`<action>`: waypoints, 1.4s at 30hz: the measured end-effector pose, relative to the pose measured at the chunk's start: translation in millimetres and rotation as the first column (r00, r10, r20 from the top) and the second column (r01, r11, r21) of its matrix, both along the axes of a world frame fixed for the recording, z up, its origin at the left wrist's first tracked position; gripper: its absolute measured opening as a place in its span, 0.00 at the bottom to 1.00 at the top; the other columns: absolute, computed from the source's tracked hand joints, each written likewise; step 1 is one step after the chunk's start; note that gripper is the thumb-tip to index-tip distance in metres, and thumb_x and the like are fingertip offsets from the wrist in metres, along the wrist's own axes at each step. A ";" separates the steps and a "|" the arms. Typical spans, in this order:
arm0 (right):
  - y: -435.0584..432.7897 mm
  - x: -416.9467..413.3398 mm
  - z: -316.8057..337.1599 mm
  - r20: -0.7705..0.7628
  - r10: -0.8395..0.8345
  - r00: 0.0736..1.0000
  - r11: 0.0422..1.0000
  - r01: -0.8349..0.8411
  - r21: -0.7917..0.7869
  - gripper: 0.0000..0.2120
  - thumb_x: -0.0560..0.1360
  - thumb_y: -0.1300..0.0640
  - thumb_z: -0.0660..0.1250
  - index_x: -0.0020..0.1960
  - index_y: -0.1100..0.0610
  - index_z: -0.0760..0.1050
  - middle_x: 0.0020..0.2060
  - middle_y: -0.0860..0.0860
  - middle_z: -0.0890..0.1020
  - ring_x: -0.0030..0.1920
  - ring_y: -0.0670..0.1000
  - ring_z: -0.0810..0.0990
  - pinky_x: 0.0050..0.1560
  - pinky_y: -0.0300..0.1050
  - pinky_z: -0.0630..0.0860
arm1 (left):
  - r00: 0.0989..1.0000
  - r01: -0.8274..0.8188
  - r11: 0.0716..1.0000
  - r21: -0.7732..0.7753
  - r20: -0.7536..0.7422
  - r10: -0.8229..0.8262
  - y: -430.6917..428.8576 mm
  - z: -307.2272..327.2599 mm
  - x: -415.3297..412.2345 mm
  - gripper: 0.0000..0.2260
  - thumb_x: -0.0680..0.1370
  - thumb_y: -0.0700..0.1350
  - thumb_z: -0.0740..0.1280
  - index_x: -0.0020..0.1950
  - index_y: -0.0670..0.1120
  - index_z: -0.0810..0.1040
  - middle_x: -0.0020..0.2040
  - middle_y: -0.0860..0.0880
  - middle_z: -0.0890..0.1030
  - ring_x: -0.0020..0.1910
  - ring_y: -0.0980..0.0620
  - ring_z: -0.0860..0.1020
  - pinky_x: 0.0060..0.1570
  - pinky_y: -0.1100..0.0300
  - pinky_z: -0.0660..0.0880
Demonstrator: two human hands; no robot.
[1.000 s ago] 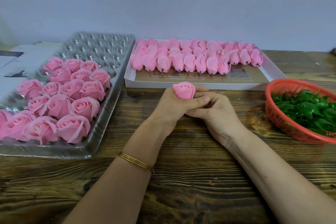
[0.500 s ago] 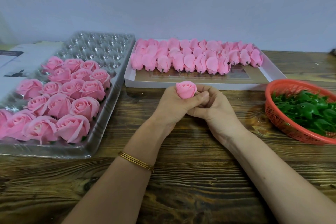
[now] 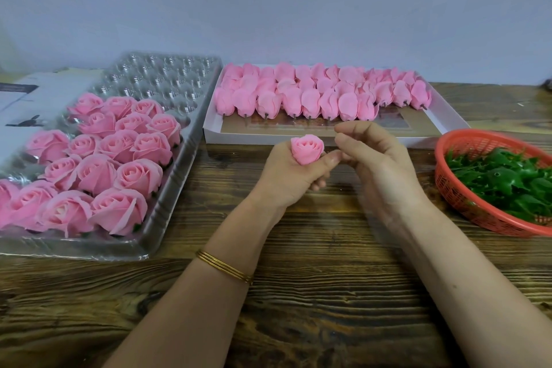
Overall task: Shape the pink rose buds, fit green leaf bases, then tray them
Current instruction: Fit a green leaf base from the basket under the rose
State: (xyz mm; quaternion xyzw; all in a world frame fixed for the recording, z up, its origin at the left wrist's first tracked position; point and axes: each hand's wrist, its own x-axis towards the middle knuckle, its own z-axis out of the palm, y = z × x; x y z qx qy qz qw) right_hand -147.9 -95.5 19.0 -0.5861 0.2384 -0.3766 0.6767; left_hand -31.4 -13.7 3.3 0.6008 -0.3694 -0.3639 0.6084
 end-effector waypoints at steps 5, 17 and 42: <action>8.3 2.6 2.5 0.015 0.017 1.000 0.999 -0.016 -0.041 0.09 0.66 0.57 0.71 0.45 0.58 0.80 0.40 0.51 0.81 0.46 0.51 0.76 0.52 0.46 0.74 | 0.997 0.070 0.997 -0.036 0.037 -0.069 0.2 -1.0 -3.4 0.06 0.73 0.41 0.76 0.47 0.48 0.83 0.42 0.51 0.86 0.42 0.57 0.83 0.42 0.63 0.79; 14.2 15.3 -2.9 0.021 0.088 0.996 0.992 -0.085 -0.097 0.05 0.64 0.54 0.75 0.39 0.53 0.84 0.36 0.47 0.85 0.39 0.43 0.81 0.45 0.36 0.76 | 0.993 0.091 0.995 -0.040 0.079 -0.087 -2.3 -2.7 -7.1 0.12 0.69 0.28 0.74 0.52 0.33 0.82 0.49 0.38 0.85 0.47 0.52 0.82 0.53 0.58 0.79; 21.3 12.5 -5.9 -0.128 0.158 0.979 0.971 -0.177 -0.160 0.16 0.65 0.50 0.74 0.52 0.49 0.83 0.47 0.49 0.87 0.50 0.44 0.83 0.52 0.37 0.77 | 0.997 0.063 0.998 -0.004 0.040 -0.063 0.8 0.6 -6.7 0.20 0.71 0.26 0.67 0.28 0.49 0.75 0.25 0.57 0.77 0.27 0.64 0.74 0.30 0.71 0.70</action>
